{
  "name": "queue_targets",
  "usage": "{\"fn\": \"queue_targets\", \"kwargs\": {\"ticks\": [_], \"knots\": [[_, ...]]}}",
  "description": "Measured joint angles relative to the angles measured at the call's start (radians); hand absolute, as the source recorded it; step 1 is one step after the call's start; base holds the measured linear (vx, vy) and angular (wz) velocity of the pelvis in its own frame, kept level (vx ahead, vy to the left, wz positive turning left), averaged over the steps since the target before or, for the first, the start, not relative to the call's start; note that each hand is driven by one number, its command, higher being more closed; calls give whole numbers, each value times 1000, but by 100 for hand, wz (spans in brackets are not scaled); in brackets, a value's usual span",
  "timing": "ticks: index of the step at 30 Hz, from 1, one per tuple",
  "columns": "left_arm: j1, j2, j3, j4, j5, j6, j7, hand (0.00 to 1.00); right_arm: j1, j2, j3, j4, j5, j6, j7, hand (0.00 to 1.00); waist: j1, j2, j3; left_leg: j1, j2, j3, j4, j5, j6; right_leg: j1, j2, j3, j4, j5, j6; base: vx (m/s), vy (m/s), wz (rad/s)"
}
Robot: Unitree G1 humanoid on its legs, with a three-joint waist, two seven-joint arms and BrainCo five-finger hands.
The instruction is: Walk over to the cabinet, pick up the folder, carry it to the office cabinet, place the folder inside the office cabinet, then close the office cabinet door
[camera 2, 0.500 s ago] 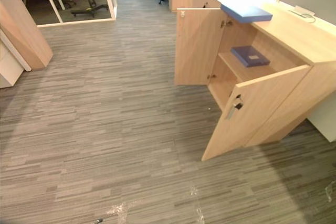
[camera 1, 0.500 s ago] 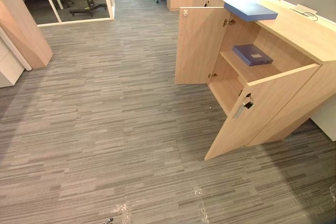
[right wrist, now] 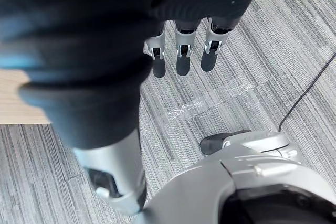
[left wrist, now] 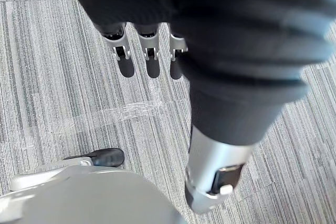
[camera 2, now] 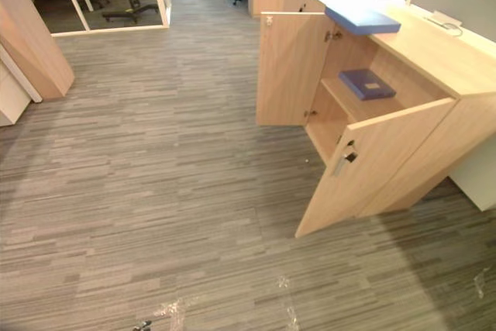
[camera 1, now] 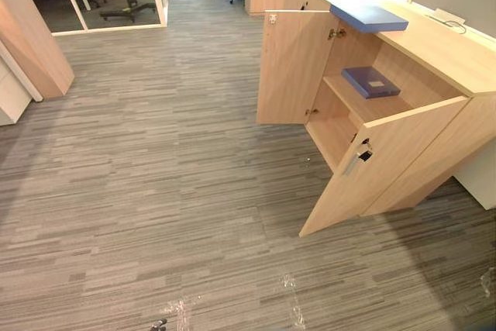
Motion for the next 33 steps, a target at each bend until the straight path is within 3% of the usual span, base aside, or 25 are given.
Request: {"fn": "queue_targets", "kwargs": {"ticks": [16,33], "knots": [[-8,6,-20,-1,76,-1,-11,0,0,1,-1,0,0,0,7,0,-1,-1,3,15,0,3,0,-1,-1,15,-1,2,3,-2,4,-25,-2,0],[-30,35,-127,-12,179,-14,19,0,-1,1,3,0,0,-7,6,0,-1,-2,6,10,-1,-18,2,-1,-2,13,-3,-23,4,-3,5,-9,-3,4]]}}
